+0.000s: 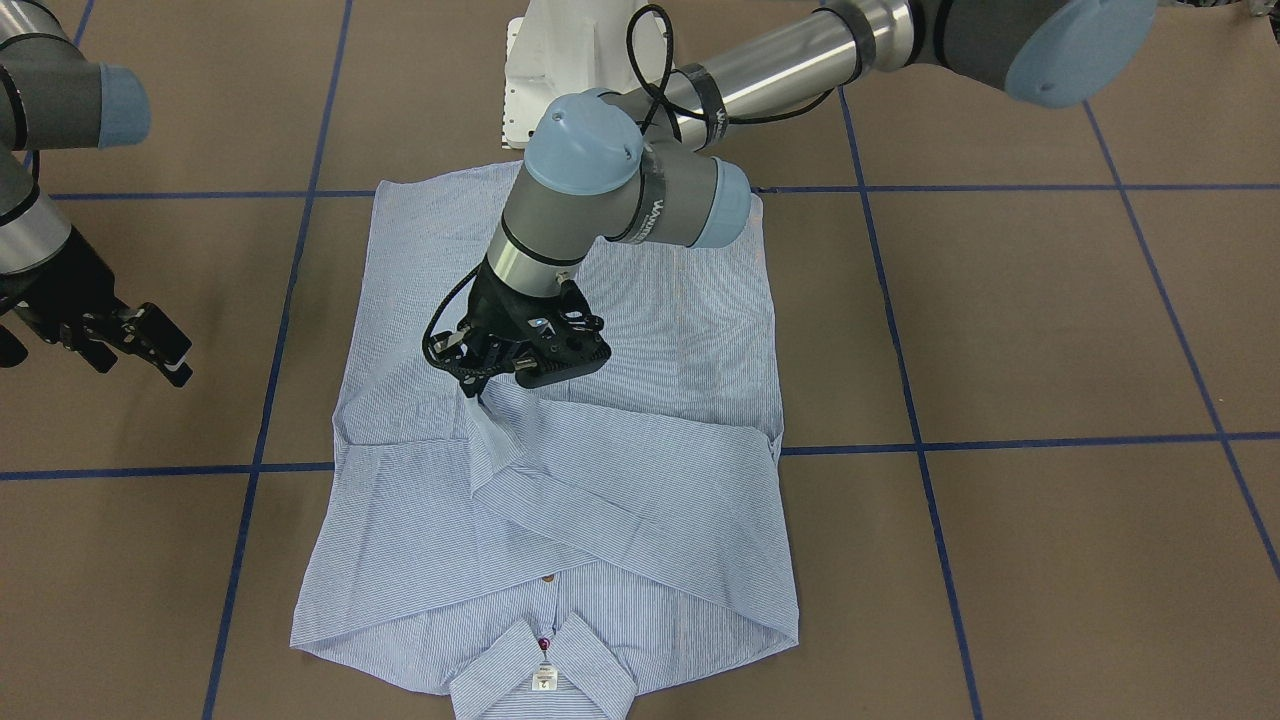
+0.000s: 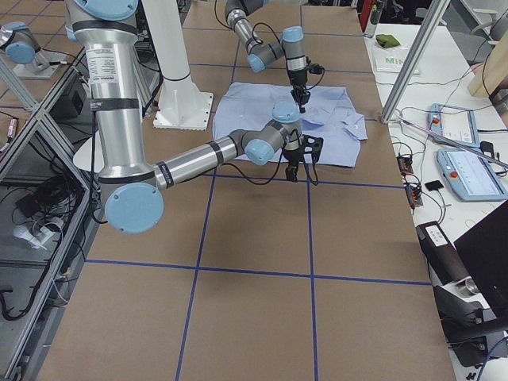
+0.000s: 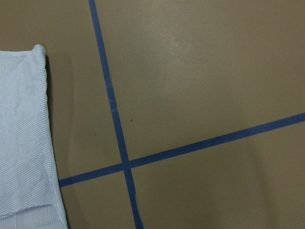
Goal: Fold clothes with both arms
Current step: 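Grasp the other cuff with the left gripper and fold it across the shirt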
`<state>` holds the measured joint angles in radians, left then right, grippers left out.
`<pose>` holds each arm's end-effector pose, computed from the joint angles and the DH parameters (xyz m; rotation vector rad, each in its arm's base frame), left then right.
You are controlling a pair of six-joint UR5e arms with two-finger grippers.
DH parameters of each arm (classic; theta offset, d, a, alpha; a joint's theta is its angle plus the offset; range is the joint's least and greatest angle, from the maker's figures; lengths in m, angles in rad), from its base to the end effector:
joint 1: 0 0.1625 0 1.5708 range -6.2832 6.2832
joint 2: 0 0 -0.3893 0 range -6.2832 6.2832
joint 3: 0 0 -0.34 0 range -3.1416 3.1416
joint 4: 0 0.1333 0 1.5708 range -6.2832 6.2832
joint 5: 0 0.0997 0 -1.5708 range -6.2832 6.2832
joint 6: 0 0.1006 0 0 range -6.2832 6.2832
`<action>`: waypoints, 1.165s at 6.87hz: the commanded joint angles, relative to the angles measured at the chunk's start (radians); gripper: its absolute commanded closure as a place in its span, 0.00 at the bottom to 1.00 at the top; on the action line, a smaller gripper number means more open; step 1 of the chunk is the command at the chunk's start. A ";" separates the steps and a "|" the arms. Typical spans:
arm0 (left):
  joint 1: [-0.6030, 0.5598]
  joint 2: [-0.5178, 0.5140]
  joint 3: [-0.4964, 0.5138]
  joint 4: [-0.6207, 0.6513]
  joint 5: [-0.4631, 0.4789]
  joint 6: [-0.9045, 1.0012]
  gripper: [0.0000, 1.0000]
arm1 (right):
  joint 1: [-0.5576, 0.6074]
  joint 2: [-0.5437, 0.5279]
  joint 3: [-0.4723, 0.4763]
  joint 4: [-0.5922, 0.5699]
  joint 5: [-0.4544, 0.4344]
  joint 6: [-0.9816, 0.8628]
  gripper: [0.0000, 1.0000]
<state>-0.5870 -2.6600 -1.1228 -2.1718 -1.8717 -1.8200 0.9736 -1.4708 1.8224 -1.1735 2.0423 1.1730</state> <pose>0.5593 -0.4964 0.0761 -0.0508 1.2745 -0.5352 -0.2043 -0.4562 0.4305 0.1182 -0.8569 0.3633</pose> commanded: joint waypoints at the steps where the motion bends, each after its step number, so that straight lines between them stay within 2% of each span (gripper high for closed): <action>1: 0.028 -0.014 0.021 -0.011 0.055 -0.002 0.82 | 0.000 -0.009 0.001 0.000 0.001 -0.001 0.00; 3: 0.038 -0.035 0.050 -0.026 0.059 -0.018 0.78 | -0.001 -0.016 0.000 0.000 0.001 -0.001 0.00; 4: 0.042 -0.038 0.052 -0.051 0.065 -0.053 0.78 | -0.001 -0.040 -0.005 0.043 0.001 0.000 0.00; 5: 0.050 -0.055 0.052 -0.051 0.065 -0.053 0.71 | -0.003 -0.063 -0.008 0.105 0.005 0.011 0.00; 6: 0.050 -0.044 0.032 -0.043 0.063 -0.048 0.49 | -0.007 -0.063 0.003 0.113 0.010 0.032 0.00; 7: 0.047 0.032 -0.067 -0.034 0.054 -0.047 0.46 | -0.083 -0.062 0.027 0.161 0.010 0.162 0.00; 8: 0.047 0.205 -0.270 -0.019 0.019 -0.032 0.46 | -0.177 -0.062 0.055 0.226 -0.017 0.347 0.00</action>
<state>-0.5392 -2.6137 -1.2019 -2.2057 -1.8225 -1.8643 0.8912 -1.5319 1.8479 -1.0142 2.0451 1.3385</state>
